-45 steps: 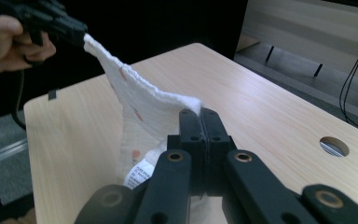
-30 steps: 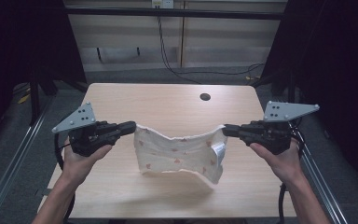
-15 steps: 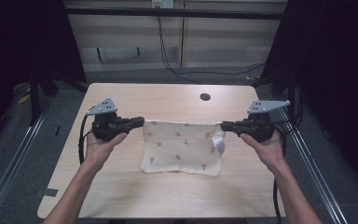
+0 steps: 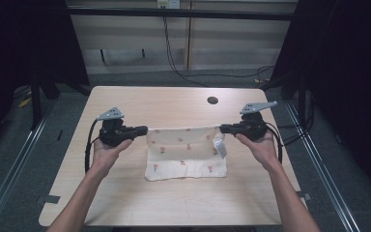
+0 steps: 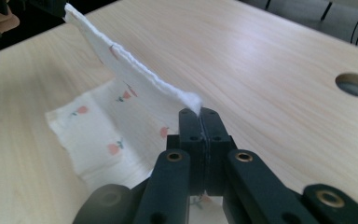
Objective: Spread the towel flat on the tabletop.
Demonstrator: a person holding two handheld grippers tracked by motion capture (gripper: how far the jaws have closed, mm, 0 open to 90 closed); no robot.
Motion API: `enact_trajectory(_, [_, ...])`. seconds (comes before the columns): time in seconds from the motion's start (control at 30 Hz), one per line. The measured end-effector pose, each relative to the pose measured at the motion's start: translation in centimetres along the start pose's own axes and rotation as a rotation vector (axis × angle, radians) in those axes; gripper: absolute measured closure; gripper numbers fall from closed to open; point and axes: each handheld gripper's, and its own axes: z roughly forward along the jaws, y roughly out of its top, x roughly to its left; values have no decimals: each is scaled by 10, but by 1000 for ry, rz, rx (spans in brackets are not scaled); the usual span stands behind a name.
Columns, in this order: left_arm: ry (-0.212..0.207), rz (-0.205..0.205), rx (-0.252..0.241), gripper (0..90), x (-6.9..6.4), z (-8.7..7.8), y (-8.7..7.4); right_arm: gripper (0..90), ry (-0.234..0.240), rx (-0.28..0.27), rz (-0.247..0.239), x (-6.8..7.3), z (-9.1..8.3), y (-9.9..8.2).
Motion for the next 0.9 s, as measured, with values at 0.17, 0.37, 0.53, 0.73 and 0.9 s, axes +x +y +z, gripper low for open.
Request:
enact_trajectory(0.17, [27,-44,9,867,23,27,-1,883,-66,49,41,-24,30,-6])
enact_trajectory(0.37, [77,-84,-6,723,33,30,0,717,-183,57,80,-39,41,-6])
enact_trajectory(0.53, [77,-77,-13,691,32,20,-2,675,-187,31,107,-40,34,-8])
enact_trajectory(0.73, [55,-38,31,673,19,17,-13,637,-164,57,75,-27,29,-15])
enact_trajectory(0.9, [-10,-2,106,670,1,25,-34,620,-105,97,55,-9,34,-35])
